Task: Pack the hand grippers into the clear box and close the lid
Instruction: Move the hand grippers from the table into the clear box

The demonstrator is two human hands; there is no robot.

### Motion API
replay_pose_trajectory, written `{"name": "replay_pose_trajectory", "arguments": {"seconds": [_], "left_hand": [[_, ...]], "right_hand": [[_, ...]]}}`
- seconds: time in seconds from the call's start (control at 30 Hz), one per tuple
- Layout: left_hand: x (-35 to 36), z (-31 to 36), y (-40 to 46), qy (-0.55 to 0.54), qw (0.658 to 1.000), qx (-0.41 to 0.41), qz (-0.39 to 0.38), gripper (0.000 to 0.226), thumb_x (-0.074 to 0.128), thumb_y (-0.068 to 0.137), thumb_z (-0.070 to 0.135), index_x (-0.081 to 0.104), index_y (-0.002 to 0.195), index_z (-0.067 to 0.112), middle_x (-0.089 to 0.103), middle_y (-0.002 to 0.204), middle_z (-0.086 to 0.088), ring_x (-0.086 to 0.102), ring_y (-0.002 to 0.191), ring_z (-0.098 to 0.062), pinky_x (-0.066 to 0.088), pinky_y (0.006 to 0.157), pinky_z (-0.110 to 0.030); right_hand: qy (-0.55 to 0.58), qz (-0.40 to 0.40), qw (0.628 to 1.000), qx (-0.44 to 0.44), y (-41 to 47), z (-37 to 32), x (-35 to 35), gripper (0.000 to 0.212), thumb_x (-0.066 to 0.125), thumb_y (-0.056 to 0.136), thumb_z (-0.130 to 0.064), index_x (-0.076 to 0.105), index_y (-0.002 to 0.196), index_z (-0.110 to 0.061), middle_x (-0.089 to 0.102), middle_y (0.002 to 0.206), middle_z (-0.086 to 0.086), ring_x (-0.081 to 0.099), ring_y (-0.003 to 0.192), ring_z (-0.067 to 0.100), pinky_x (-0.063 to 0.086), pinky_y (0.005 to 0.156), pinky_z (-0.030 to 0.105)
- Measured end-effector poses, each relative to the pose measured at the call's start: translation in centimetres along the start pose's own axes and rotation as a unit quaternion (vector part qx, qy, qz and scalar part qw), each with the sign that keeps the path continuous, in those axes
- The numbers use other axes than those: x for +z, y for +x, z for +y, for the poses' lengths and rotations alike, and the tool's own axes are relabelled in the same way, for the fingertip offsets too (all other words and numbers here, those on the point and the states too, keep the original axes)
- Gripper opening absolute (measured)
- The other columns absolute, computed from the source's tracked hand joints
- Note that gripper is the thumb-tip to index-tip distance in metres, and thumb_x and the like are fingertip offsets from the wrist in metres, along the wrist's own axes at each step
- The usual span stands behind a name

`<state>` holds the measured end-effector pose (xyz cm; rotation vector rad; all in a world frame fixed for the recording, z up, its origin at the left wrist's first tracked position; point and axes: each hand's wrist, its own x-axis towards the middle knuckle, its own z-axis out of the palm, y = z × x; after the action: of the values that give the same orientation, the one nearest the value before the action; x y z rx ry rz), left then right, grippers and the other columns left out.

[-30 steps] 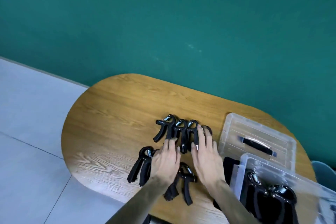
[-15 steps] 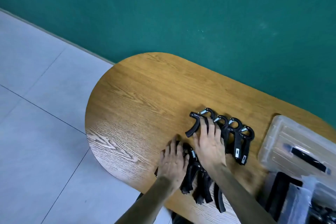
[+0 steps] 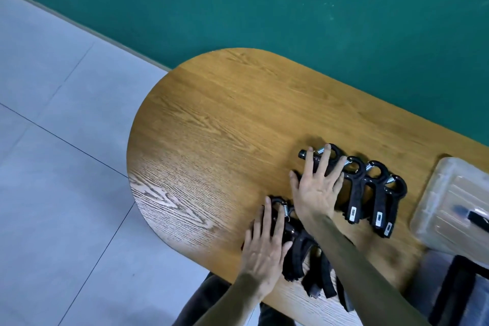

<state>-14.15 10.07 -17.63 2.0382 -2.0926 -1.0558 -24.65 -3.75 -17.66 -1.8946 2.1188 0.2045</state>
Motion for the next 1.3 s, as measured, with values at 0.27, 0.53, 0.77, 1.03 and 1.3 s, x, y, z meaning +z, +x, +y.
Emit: {"name": "replay_pose_trajectory", "arguments": {"seconds": [0.27, 0.53, 0.77, 1.03, 1.3], "left_hand": [[0.6, 0.4, 0.5, -0.001, 0.999, -0.018, 0.042, 0.091, 0.053, 0.101, 0.027, -0.02, 0.155, 0.025, -0.026, 0.163, -0.009, 0.049, 0.126, -0.027, 0.045, 0.105, -0.051], [0.1, 0.2, 0.8, -0.001, 1.0, -0.009, 0.03, 0.096, 0.054, 0.101, 0.02, -0.027, 0.152, 0.03, -0.03, 0.162, -0.006, 0.045, 0.123, -0.024, 0.042, 0.106, -0.05], [0.1, -0.2, 0.9, 0.001, 1.0, -0.001, 0.028, 0.082, 0.044, 0.104, 0.027, -0.021, 0.155, 0.028, -0.032, 0.161, -0.006, 0.042, 0.121, -0.023, 0.041, 0.106, -0.048], [-0.3, -0.1, 0.9, 0.016, 1.0, -0.019, 0.003, 0.089, 0.05, 0.101, 0.019, -0.02, 0.155, 0.029, -0.035, 0.16, -0.006, 0.034, 0.125, -0.023, 0.035, 0.111, -0.049], [-3.4, 0.3, 0.7, -0.005, 0.996, -0.08, 0.027, 0.078, 0.042, 0.105, 0.031, -0.018, 0.155, 0.037, -0.037, 0.159, -0.005, 0.025, 0.139, -0.035, 0.024, 0.117, -0.058]], "right_hand": [[-0.017, -0.041, 0.998, 0.042, 0.6, -1.0, 0.3, 0.096, 0.064, 0.092, -0.031, -0.003, 0.16, -0.018, -0.02, 0.166, 0.014, -0.006, 0.148, 0.054, 0.03, 0.116, 0.059], [-0.047, -0.029, 0.998, 0.012, -0.1, -0.9, 1.5, 0.105, 0.068, 0.082, 0.0, 0.001, 0.16, -0.023, -0.024, 0.165, 0.009, 0.019, 0.147, 0.049, 0.046, 0.1, 0.054], [-0.043, -0.042, 0.998, -0.028, -0.4, -0.1, 1.0, 0.096, 0.06, 0.09, -0.008, -0.003, 0.16, -0.026, -0.027, 0.164, 0.008, 0.014, 0.149, 0.046, 0.041, 0.103, 0.054], [-0.003, -0.002, 0.997, -0.079, -1.8, 0.8, 0.2, 0.086, 0.056, 0.092, -0.016, 0.005, 0.161, -0.024, -0.012, 0.168, 0.006, 0.024, 0.138, 0.04, 0.036, 0.103, 0.055], [-0.016, 0.024, 0.996, -0.081, -4.7, 2.3, -3.6, 0.081, 0.064, 0.086, -0.017, 0.028, 0.158, -0.017, 0.006, 0.169, 0.012, 0.035, 0.129, 0.043, 0.04, 0.09, 0.051]]}}
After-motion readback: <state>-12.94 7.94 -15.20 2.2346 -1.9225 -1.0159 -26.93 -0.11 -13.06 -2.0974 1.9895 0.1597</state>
